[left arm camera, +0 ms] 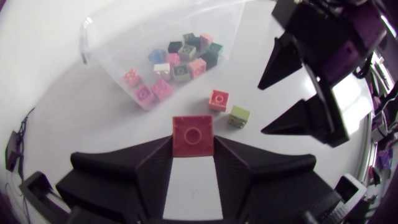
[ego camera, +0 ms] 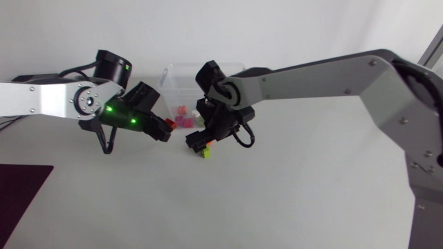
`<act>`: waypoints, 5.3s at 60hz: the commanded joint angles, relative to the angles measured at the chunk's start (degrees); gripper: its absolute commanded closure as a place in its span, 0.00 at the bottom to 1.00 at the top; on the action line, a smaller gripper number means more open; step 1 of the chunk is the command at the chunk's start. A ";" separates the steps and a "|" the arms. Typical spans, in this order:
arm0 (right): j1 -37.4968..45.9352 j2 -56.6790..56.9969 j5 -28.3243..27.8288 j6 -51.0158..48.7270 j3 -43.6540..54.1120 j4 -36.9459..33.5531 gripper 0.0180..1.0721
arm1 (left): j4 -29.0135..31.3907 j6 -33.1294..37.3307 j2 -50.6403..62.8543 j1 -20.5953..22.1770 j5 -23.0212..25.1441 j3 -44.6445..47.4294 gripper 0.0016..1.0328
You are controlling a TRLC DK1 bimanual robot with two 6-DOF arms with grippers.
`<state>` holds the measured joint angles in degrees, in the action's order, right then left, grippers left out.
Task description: Place the duplo bricks in the container
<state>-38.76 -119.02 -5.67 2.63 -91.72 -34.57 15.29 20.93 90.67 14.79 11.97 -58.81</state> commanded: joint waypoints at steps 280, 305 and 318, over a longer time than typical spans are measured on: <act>29.71 42.03 -3.64 -7.03 22.38 14.26 0.04 | 3.08 7.37 30.35 7.54 0.95 -22.14 0.79; 35.60 58.38 2.68 -10.46 41.62 21.12 0.04 | 7.74 6.14 10.66 7.80 1.48 -18.27 0.79; 35.60 65.32 5.32 -11.86 49.45 22.61 0.04 | 2.64 -0.27 9.87 6.04 1.57 -23.72 0.79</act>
<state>-3.62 -55.81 -1.37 -7.60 -45.04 -12.84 20.10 23.79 100.53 21.80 13.19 -79.81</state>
